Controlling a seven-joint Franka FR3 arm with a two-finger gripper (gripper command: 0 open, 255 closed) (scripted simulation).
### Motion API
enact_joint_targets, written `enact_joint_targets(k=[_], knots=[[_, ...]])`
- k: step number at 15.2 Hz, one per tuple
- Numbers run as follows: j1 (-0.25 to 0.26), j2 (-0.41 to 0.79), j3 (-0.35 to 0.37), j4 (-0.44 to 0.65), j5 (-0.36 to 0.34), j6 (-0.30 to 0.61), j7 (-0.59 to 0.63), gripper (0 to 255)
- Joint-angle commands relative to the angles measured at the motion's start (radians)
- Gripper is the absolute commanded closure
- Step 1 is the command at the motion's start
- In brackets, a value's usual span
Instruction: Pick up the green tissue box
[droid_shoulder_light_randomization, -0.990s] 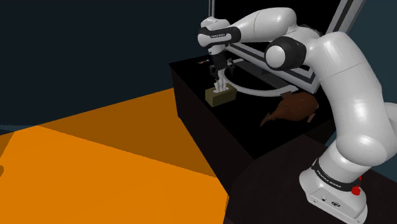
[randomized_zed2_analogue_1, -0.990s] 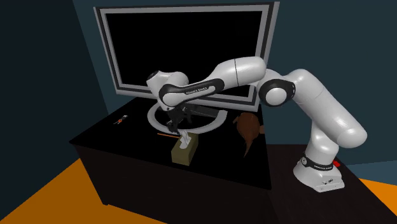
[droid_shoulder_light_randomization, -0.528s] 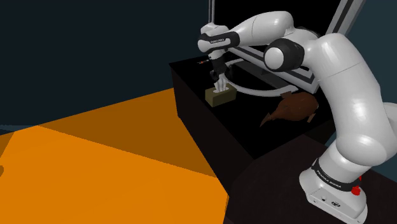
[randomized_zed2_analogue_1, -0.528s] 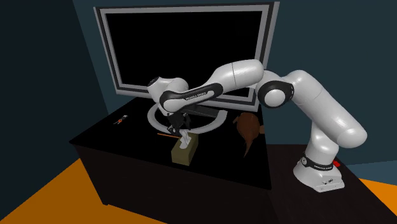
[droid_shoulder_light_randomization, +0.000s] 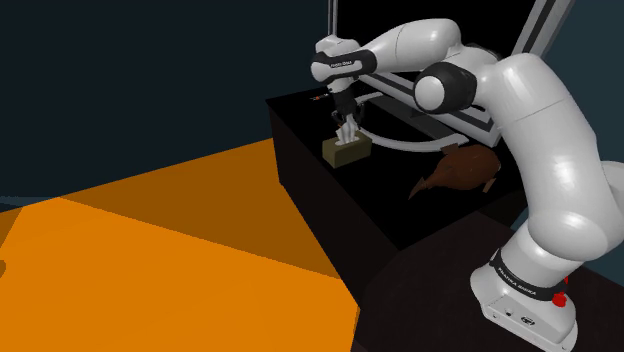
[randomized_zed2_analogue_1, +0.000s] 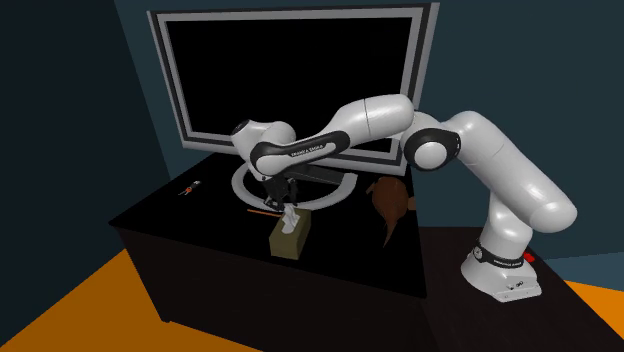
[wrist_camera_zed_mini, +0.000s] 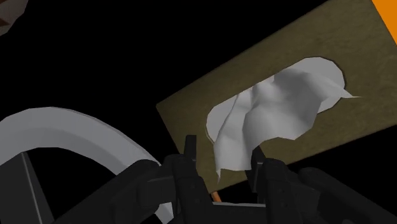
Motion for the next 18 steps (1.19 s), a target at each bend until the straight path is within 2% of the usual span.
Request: enact_joint_targets(k=[1, 9, 16, 18], knots=[[0.000, -0.011, 0.004, -0.026, 0.003, 0.011, -0.003, 255], [0.002, -0.023, 0.002, 0.060, 0.002, -0.086, -0.019, 255], [0.003, -0.005, -0.001, 0.185, 0.002, -0.191, -0.037, 255], [0.003, -0.005, -0.001, 0.188, 0.002, -0.194, -0.038, 255]])
